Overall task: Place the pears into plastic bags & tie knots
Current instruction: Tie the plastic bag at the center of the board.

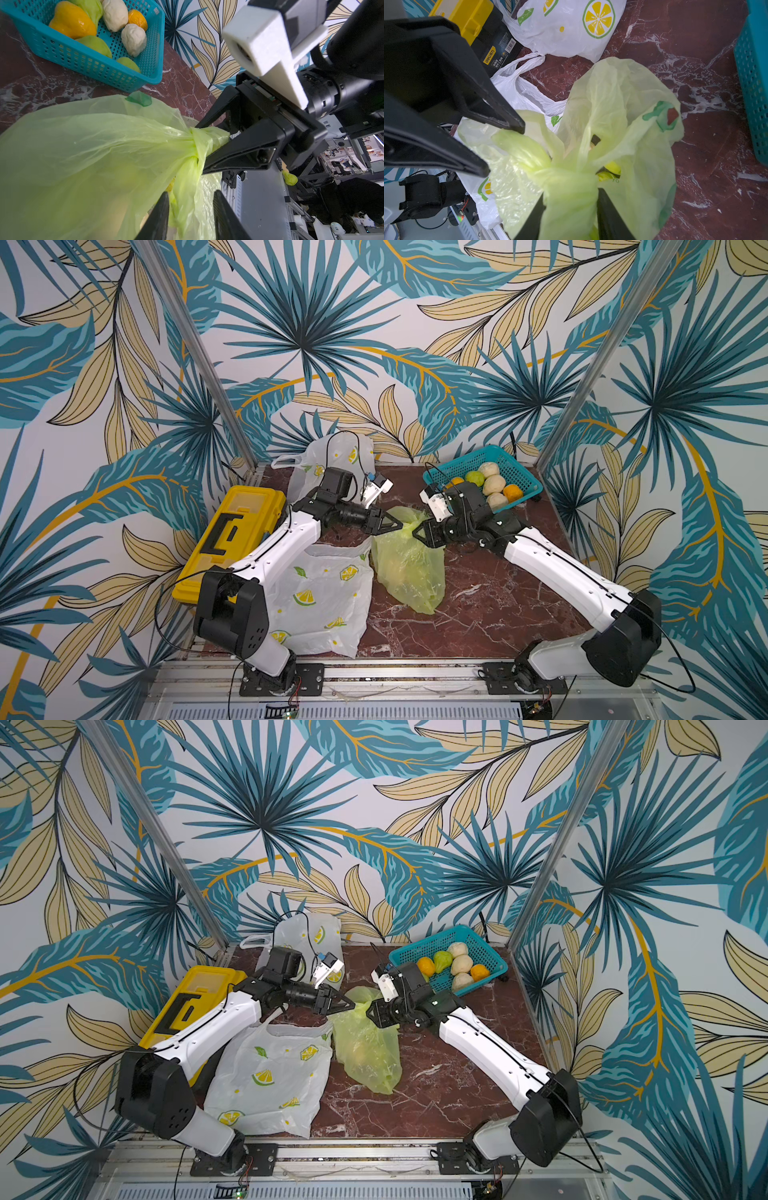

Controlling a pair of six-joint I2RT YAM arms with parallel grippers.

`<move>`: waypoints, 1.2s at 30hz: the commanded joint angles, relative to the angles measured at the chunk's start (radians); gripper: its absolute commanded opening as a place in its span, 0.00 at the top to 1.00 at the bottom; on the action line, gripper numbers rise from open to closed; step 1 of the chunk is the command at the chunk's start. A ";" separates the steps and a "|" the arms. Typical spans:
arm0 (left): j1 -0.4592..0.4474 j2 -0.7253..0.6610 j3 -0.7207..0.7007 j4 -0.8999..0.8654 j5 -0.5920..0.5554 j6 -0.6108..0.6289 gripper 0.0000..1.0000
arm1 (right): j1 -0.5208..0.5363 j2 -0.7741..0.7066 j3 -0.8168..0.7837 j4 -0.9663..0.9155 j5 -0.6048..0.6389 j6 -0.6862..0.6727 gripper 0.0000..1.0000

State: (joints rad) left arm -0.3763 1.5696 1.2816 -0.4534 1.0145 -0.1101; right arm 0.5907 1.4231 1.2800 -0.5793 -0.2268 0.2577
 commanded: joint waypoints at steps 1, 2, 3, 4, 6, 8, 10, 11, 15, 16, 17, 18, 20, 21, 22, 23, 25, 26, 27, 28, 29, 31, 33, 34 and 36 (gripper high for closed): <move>0.000 0.022 0.011 -0.004 0.012 0.012 0.73 | 0.004 -0.010 -0.013 0.008 -0.014 0.003 0.63; 0.000 0.028 0.016 -0.004 0.014 0.010 0.75 | 0.003 -0.012 -0.013 0.008 -0.013 0.004 0.63; 0.001 0.029 0.020 -0.004 0.015 0.009 0.76 | 0.004 -0.012 -0.015 0.008 -0.013 0.004 0.63; 0.001 0.033 0.022 -0.003 0.018 0.009 0.77 | 0.004 -0.012 -0.015 0.008 -0.013 0.004 0.63; 0.000 0.032 0.021 -0.005 0.018 0.010 0.75 | 0.003 -0.014 -0.018 0.012 -0.012 0.006 0.63; 0.001 0.027 0.015 -0.002 0.022 0.012 0.76 | 0.003 -0.015 -0.019 0.016 -0.011 0.007 0.63; 0.000 0.026 0.012 -0.004 0.023 0.018 0.86 | 0.003 -0.013 -0.017 0.018 -0.015 0.010 0.63; 0.001 0.024 0.010 -0.003 0.018 0.019 0.92 | 0.002 -0.015 -0.015 0.018 -0.021 0.013 0.62; 0.015 0.015 0.013 -0.004 0.019 0.014 1.00 | -0.040 -0.079 -0.003 -0.027 -0.051 0.030 0.50; 0.016 0.010 0.012 -0.003 0.013 0.016 1.00 | -0.073 -0.115 -0.021 -0.020 -0.077 0.042 0.49; 0.016 0.006 0.012 -0.004 0.013 0.019 1.00 | -0.111 -0.152 -0.049 -0.013 -0.108 0.055 0.47; 0.015 0.004 0.010 -0.005 0.011 0.021 1.00 | -0.149 -0.187 -0.081 -0.005 -0.141 0.060 0.45; 0.015 0.004 0.006 -0.004 0.006 0.028 1.00 | -0.217 -0.245 -0.146 -0.020 -0.166 0.049 0.44; 0.016 0.003 0.004 -0.004 0.004 0.029 1.00 | -0.236 -0.260 -0.171 -0.039 -0.160 0.030 0.44; 0.016 0.004 0.004 -0.004 0.004 0.029 1.00 | -0.252 -0.268 -0.195 -0.066 -0.149 0.005 0.47; 0.016 0.004 0.004 -0.004 0.002 0.030 1.00 | -0.258 -0.269 -0.212 -0.088 -0.135 -0.015 0.51; 0.016 0.000 0.007 -0.004 0.004 0.029 1.00 | -0.258 -0.261 -0.224 -0.105 -0.146 -0.034 0.56; 0.014 0.000 0.010 -0.004 0.002 0.027 1.00 | -0.258 -0.254 -0.224 -0.101 -0.161 -0.032 0.56; 0.016 0.001 0.011 -0.004 0.001 0.026 1.00 | -0.258 -0.249 -0.221 -0.096 -0.175 -0.028 0.56; 0.014 0.001 0.012 -0.004 0.001 0.023 1.00 | -0.258 -0.242 -0.216 -0.088 -0.189 -0.023 0.56; 0.014 0.000 0.012 -0.004 0.000 0.024 1.00 | -0.257 -0.232 -0.214 -0.080 -0.200 -0.020 0.56; 0.012 0.002 0.012 -0.003 -0.004 0.023 1.00 | -0.257 -0.210 -0.209 -0.067 -0.216 -0.021 0.55; 0.009 0.002 0.010 -0.003 -0.008 0.021 1.00 | -0.254 -0.191 -0.205 -0.054 -0.236 -0.018 0.55; 0.007 0.003 0.010 -0.004 -0.010 0.021 1.00 | -0.251 -0.185 -0.205 -0.044 -0.247 -0.014 0.55; 0.007 0.003 0.010 -0.004 -0.011 0.022 1.00 | -0.245 -0.178 -0.209 -0.024 -0.262 -0.008 0.54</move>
State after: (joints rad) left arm -0.3668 1.5970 1.2816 -0.4541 1.0084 -0.0971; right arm 0.3359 1.2362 1.0779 -0.6384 -0.4370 0.2543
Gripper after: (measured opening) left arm 0.045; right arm 0.458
